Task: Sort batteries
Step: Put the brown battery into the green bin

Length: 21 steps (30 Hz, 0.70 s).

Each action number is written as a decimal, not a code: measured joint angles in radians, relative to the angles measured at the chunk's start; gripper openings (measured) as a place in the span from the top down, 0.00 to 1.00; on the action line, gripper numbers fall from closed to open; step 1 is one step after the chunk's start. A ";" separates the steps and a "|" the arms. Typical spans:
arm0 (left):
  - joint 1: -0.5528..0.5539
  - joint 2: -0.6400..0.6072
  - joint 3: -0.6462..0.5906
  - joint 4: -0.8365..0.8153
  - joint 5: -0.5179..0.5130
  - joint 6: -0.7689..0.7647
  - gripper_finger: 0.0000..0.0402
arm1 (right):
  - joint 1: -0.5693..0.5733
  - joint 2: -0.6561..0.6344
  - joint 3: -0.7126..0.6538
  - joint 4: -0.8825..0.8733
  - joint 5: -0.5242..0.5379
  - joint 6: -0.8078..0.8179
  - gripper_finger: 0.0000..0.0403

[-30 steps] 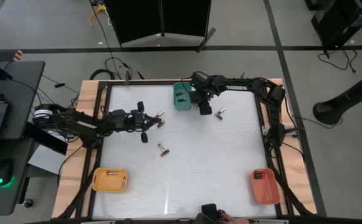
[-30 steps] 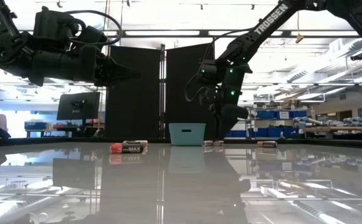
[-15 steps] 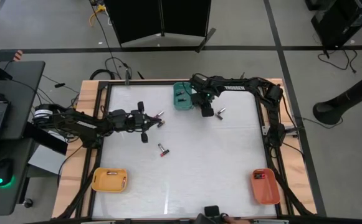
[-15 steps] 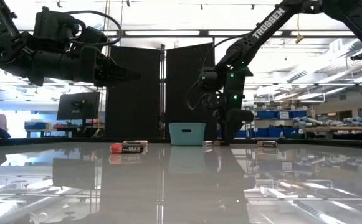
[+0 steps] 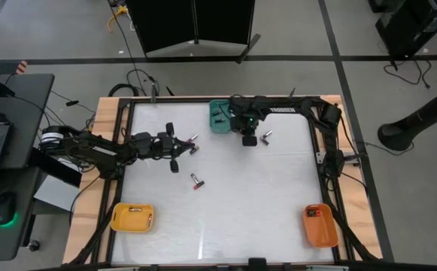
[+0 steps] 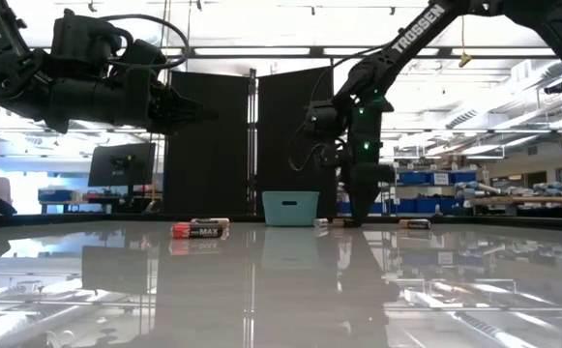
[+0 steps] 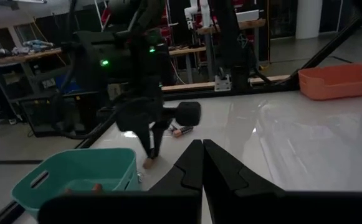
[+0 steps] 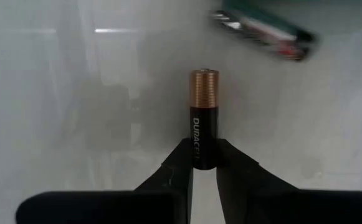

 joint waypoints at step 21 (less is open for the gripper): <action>-0.003 0.000 0.004 0.088 0.107 -0.209 0.97 | 0.419 -0.284 -0.390 1.064 -0.014 0.485 0.86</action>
